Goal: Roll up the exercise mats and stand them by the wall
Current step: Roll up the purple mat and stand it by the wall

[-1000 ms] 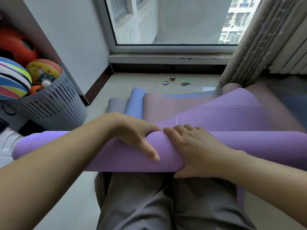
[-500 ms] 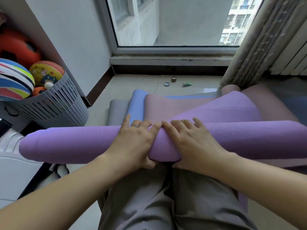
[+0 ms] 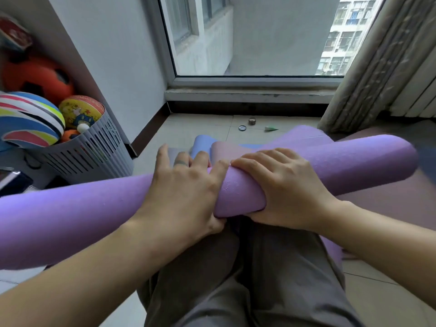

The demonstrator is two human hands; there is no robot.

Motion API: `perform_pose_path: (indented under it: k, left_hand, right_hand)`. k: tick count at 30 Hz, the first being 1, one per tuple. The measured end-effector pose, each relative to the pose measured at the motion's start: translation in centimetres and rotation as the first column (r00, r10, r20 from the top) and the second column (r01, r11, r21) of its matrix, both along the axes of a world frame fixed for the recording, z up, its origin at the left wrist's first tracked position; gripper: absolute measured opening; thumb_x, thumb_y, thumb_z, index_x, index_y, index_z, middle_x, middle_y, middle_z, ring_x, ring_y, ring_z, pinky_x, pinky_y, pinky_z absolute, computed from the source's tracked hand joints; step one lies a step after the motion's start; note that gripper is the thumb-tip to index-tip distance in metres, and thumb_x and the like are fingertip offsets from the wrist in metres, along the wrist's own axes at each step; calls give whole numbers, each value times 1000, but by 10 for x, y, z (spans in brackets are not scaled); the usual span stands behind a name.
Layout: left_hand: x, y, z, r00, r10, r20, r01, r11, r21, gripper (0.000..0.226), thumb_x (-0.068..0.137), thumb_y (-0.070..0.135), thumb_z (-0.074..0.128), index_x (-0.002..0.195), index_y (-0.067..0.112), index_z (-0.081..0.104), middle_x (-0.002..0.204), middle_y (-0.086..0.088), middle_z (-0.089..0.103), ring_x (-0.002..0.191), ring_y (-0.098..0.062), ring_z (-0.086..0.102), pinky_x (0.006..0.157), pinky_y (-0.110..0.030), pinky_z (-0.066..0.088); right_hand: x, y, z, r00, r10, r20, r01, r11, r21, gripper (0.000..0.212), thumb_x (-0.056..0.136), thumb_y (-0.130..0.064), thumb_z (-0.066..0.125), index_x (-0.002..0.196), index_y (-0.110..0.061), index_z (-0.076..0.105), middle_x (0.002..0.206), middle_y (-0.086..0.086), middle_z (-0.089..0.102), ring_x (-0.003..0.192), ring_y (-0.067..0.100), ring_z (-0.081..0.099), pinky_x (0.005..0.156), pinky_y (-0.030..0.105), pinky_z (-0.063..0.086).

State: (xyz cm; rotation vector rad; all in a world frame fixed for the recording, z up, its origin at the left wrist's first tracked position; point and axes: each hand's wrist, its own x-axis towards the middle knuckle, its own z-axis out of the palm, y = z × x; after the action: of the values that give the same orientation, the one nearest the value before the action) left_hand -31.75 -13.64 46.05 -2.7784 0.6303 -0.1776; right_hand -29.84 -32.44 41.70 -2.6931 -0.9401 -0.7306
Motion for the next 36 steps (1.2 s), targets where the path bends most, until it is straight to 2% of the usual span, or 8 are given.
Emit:
perform_pose_path:
  k: [9, 16, 18, 23, 26, 29, 32, 36]
  left_hand:
    - [9, 19, -33, 919, -11, -395, -24, 996, -82, 84, 61, 74, 58, 133, 37, 35, 111, 5, 55, 103, -20, 55, 94, -40, 38]
    - [37, 38, -33, 772, -64, -633, -133, 957, -259, 89, 59, 67, 73, 136, 47, 36, 121, 18, 59, 106, -7, 55, 90, -28, 47]
    - [39, 38, -32, 785, -58, -617, -136, 955, -262, 88, 62, 69, 70, 138, 47, 33, 123, 16, 58, 108, -10, 55, 91, -28, 45]
    - [15, 25, -53, 971, -53, -231, 44, 998, -43, 102, 68, 70, 59, 147, 29, 8, 134, -1, 43, 118, -24, 47, 101, -46, 35]
    - [23, 29, -52, 964, -73, -255, 36, 988, -149, 100, 64, 69, 63, 144, 34, 14, 126, 1, 48, 112, -23, 50, 94, -39, 42]
    - [38, 36, -43, 903, -105, -418, -11, 964, -266, 96, 64, 65, 70, 143, 42, 21, 127, 9, 52, 114, -14, 51, 87, -28, 42]
    - [49, 40, -38, 843, -146, -518, -34, 947, -321, 90, 62, 62, 74, 139, 45, 29, 127, 16, 53, 111, -8, 52, 84, -25, 42]
    - [36, 32, -43, 944, -110, -309, 69, 988, -141, 102, 66, 66, 63, 147, 36, 9, 140, 5, 40, 123, -19, 45, 100, -40, 37]
  right_hand:
    - [-5, 15, -8, 837, -78, -542, -75, 964, -254, 88, 56, -63, 73, 131, -30, 43, 120, -10, 59, 104, 18, 57, 84, 35, 47]
    - [-6, 23, -13, 889, -145, -434, -53, 909, -412, 108, 55, -73, 69, 142, -29, 22, 132, -5, 46, 114, 21, 49, 94, 41, 40]
    - [1, 22, -11, 868, -158, -472, -46, 919, -391, 100, 55, -71, 71, 136, -28, 30, 125, -5, 52, 109, 21, 52, 89, 39, 44]
    - [26, 24, -1, 766, -126, -631, -127, 932, -340, 100, 52, -66, 79, 133, -26, 37, 124, -6, 58, 109, 19, 56, 91, 35, 44]
    - [27, 23, 0, 759, -139, -636, -121, 930, -348, 104, 53, -68, 79, 137, -27, 33, 128, -5, 55, 113, 19, 54, 94, 36, 42]
    - [15, 19, -8, 878, -155, -453, -51, 910, -411, 115, 51, -76, 71, 144, -28, 23, 130, -3, 50, 113, 22, 53, 94, 41, 42]
    - [9, 18, -11, 886, -173, -430, -18, 914, -405, 105, 54, -76, 69, 139, -27, 30, 123, -4, 55, 106, 23, 56, 87, 39, 46]
    - [24, 13, 6, 838, -186, -512, -34, 921, -389, 96, 53, -75, 71, 130, -28, 39, 114, -6, 61, 99, 19, 59, 81, 34, 47]
